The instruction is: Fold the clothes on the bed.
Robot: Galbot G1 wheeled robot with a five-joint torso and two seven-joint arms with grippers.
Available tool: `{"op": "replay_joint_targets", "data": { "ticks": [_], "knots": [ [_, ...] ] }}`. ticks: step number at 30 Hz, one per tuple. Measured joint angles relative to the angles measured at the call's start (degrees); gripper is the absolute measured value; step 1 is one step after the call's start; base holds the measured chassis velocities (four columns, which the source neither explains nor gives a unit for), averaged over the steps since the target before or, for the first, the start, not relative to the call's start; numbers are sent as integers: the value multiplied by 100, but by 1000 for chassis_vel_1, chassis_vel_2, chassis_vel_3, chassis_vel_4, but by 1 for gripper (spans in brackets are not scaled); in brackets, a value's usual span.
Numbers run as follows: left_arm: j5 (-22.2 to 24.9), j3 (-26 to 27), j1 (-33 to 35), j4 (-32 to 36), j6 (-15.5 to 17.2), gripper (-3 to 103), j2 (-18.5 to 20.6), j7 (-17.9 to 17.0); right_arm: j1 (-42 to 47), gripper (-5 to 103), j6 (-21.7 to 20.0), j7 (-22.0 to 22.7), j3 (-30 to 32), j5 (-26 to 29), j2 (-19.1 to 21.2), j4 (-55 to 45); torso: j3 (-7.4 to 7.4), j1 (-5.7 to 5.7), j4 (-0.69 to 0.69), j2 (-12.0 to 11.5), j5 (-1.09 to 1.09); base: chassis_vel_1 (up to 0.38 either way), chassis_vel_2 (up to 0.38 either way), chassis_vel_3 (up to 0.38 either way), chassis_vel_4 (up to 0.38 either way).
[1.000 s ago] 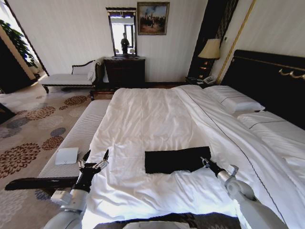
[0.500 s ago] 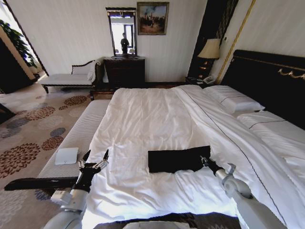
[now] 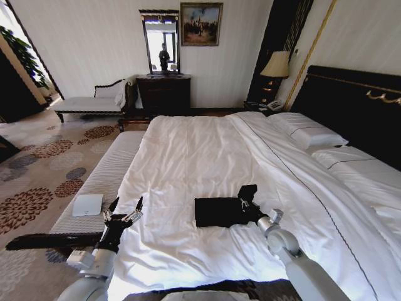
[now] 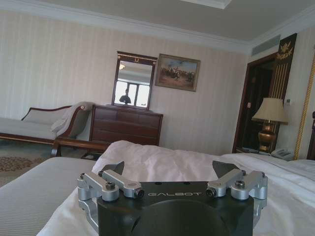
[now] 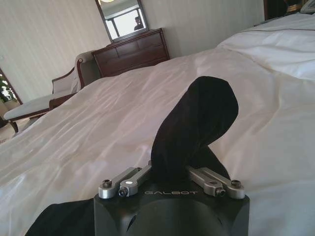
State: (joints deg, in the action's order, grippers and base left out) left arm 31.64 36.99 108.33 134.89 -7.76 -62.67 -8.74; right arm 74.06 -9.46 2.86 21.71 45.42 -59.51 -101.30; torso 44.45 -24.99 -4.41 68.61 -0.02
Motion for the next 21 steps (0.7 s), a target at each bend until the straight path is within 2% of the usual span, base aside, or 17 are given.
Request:
{"op": "replay_joint_targets", "data": {
  "ticks": [8, 14, 21],
  "knots": [
    [0, 0, 0, 0, 0, 100, 0, 0, -205, 7, 60, -103, -316, -407, -429, 422, 1, 0, 0, 0, 1, 0, 0, 0, 0],
    [0, 0, 0, 0, 0, 100, 0, 0, -273, 7, 207, -131, -543, -694, -567, 735, 1, 0, 0, 0, 2, 0, 0, 0, 0],
    [0, 0, 0, 0, 0, 100, 0, 0, -274, 7, 219, -162, -688, -876, -727, 545, 1, 0, 0, 0, 0, 0, 0, 0, 0]
  ]
}}
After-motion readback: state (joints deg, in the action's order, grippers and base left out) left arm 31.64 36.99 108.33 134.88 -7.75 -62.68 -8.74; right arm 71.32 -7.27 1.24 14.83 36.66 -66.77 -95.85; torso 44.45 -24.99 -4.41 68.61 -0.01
